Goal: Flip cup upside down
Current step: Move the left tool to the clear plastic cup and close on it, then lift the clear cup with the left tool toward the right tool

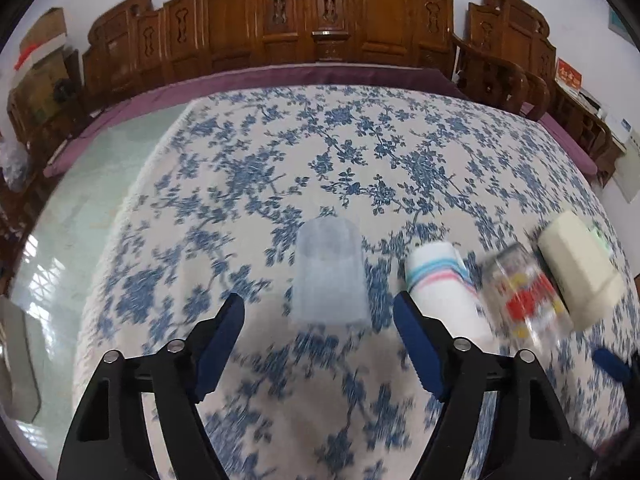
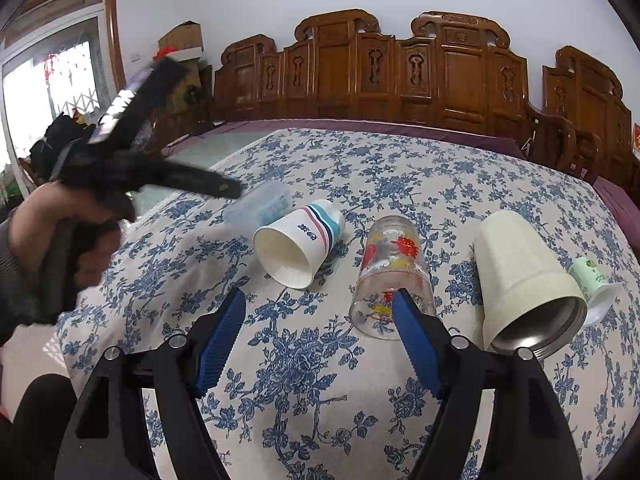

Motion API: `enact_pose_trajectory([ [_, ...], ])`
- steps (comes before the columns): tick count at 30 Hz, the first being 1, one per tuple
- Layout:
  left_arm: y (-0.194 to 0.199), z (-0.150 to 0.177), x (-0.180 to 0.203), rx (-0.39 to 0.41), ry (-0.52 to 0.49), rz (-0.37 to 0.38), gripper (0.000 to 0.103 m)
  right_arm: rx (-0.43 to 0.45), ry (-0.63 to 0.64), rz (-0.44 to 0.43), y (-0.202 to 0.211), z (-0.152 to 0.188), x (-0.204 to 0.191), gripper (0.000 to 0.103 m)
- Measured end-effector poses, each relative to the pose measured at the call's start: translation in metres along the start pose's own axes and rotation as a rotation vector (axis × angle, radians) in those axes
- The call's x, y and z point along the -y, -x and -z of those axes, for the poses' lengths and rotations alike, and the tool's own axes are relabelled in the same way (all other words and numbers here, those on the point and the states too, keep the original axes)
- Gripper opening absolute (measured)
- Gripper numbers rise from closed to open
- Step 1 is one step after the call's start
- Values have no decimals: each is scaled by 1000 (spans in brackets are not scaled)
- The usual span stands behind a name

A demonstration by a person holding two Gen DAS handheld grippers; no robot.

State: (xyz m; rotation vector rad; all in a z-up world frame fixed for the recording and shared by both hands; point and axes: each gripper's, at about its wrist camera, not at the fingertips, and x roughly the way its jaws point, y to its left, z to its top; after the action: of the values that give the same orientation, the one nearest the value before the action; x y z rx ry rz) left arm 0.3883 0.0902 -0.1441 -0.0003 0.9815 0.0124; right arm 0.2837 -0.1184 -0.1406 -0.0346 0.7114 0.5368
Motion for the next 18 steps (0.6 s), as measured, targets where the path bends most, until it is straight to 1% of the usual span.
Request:
enact_pose_trajectory([
  [3, -20, -7, 4, -34, -6, 1, 66, -10, 2, 0, 2, 5, 3, 78],
  [7, -45, -16, 1, -93, 34, 1, 65, -21, -3, 9, 3, 9, 8, 78],
  [9, -54, -19, 1, -117, 36, -8, 65, -23, -10, 13, 5, 10, 12, 78],
  [11, -61, -22, 2, -146, 29, 2, 65, -22, -16, 16, 5, 10, 14, 78],
  [13, -67, -23, 3, -176, 25, 0, 54, -18, -22, 17, 7, 8, 16, 78],
  [14, -69, -23, 4, -189, 21, -1, 53, -16, -22, 18, 9, 8, 17, 78],
  [18, -59, -19, 10, -179, -7, -7, 53, -12, -22, 20, 13, 7, 15, 78],
])
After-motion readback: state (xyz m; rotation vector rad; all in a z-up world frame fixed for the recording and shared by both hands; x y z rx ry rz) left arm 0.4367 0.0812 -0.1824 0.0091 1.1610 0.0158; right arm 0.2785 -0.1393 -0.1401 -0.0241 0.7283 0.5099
